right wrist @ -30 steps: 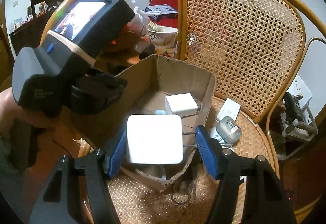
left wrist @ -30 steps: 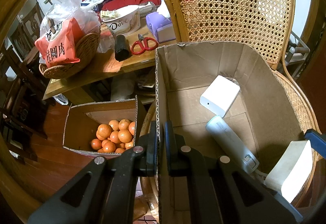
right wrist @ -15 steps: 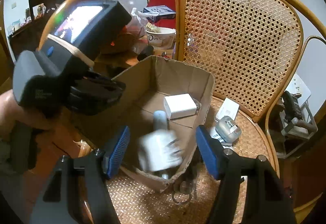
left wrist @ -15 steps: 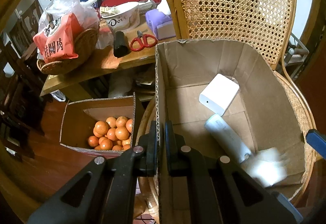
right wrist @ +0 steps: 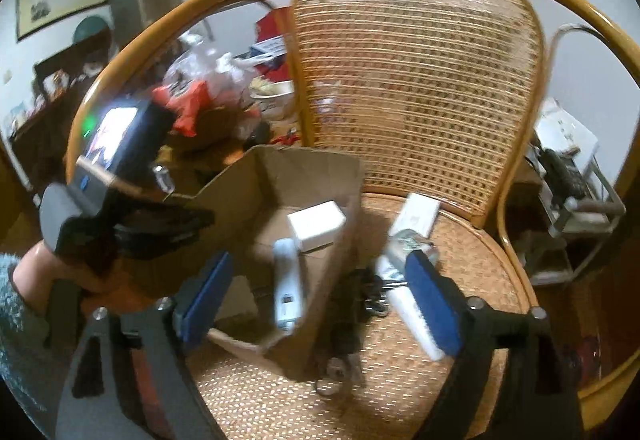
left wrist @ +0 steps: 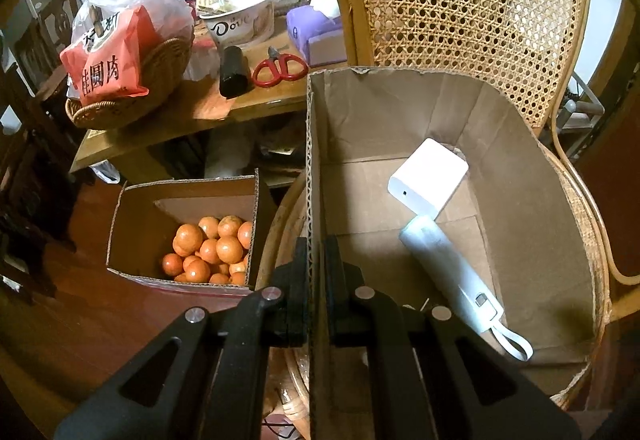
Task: Organize rigid objects
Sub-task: 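Move the right gripper to the black car keys and close on them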
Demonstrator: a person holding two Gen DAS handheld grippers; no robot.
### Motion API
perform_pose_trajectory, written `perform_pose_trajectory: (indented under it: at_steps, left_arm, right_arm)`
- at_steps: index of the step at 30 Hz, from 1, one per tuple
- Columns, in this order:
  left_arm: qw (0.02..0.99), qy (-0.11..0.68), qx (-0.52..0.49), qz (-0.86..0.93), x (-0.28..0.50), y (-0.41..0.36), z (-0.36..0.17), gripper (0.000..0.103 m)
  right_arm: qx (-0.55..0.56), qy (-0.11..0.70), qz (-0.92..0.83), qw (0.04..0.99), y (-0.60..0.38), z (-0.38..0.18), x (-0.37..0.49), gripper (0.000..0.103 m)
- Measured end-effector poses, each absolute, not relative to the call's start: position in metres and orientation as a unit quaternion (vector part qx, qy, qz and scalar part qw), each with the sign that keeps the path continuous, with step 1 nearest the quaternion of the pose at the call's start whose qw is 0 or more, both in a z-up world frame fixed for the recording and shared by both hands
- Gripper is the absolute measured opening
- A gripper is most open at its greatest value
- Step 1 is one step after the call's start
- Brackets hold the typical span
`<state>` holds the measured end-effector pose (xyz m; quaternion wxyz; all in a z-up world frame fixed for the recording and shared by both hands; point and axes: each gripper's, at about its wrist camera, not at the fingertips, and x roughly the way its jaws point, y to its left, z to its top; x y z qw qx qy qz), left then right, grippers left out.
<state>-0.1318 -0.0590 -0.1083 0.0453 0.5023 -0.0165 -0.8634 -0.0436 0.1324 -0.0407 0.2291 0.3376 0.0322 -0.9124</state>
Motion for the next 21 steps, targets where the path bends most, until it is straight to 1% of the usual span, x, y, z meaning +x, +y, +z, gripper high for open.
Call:
perform_pose_trajectory:
  at_steps: [5, 11, 13, 21]
  left_arm:
    - [0.047, -0.021, 0.500, -0.864, -0.132, -0.059, -0.107, 0.006]
    - [0.048, -0.026, 0.499, -0.865, -0.132, -0.059, -0.106, 0.006]
    - [0.048, -0.025, 0.499, -0.865, -0.132, -0.058, -0.106, 0.006]
    - [0.048, -0.023, 0.499, -0.865, -0.132, -0.058, -0.106, 0.006]
  right_arm:
    - [0.341, 0.006, -0.917, 0.206, 0.160, -0.041, -0.052, 0.094]
    - [0.352, -0.006, -0.918, 0.180, 0.179, -0.053, -0.063, 0.094]
    - [0.357, 0.007, -0.916, 0.180, 0.182, -0.060, -0.065, 0.094]
    - [0.395, 0.109, -0.890, 0.198, 0.172, -0.100, -0.071, 0.093]
